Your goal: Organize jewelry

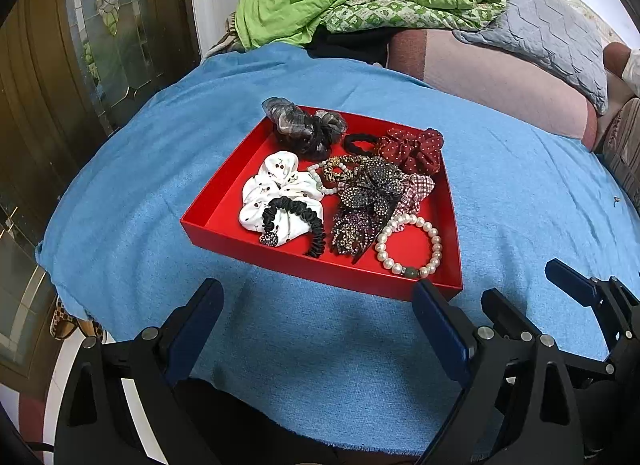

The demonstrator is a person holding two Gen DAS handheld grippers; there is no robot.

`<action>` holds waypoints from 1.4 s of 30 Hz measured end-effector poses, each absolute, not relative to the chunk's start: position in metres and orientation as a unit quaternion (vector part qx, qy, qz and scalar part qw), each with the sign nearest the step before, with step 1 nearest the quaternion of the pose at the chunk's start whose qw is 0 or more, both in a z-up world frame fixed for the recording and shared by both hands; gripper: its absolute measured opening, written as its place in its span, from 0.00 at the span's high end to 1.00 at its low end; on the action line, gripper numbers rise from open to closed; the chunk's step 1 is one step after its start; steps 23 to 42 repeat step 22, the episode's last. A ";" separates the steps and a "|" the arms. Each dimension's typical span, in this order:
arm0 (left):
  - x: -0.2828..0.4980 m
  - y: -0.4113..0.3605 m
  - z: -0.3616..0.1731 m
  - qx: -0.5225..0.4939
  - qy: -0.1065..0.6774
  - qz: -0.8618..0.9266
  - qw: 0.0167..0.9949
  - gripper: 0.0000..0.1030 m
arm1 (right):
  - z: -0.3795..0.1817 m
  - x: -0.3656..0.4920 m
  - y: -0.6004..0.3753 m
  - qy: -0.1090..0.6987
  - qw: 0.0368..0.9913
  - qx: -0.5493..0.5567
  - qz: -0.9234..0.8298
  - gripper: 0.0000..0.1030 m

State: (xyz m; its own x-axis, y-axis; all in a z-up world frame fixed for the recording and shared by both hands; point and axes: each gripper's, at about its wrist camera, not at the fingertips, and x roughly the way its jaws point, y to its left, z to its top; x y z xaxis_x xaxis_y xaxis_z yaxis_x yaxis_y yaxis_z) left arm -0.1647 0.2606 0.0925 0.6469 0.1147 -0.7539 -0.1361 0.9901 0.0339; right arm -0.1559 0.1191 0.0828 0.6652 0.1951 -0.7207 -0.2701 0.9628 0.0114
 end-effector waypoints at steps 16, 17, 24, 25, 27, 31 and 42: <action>-0.164 0.264 0.093 -0.009 0.414 0.072 0.908 0.09 | 0.083 -0.158 0.121 0.388 0.910 -0.050 0.138 0.23; -0.164 0.263 0.095 -0.005 0.409 0.075 0.909 0.09 | 0.083 -0.158 0.121 0.388 0.910 -0.050 0.138 0.23; -0.163 0.258 0.101 0.008 0.404 0.084 0.911 0.08 | 0.084 -0.157 0.119 0.389 0.910 -0.044 0.140 0.23; -0.163 0.258 0.101 0.008 0.404 0.084 0.911 0.08 | 0.084 -0.157 0.119 0.389 0.910 -0.044 0.140 0.23; -0.163 0.258 0.101 0.008 0.404 0.084 0.911 0.08 | 0.084 -0.157 0.119 0.389 0.910 -0.044 0.140 0.23; -0.163 0.258 0.101 0.008 0.404 0.084 0.911 0.08 | 0.084 -0.157 0.119 0.389 0.910 -0.044 0.140 0.23; -0.163 0.258 0.101 0.008 0.404 0.084 0.911 0.08 | 0.084 -0.157 0.119 0.389 0.910 -0.044 0.140 0.23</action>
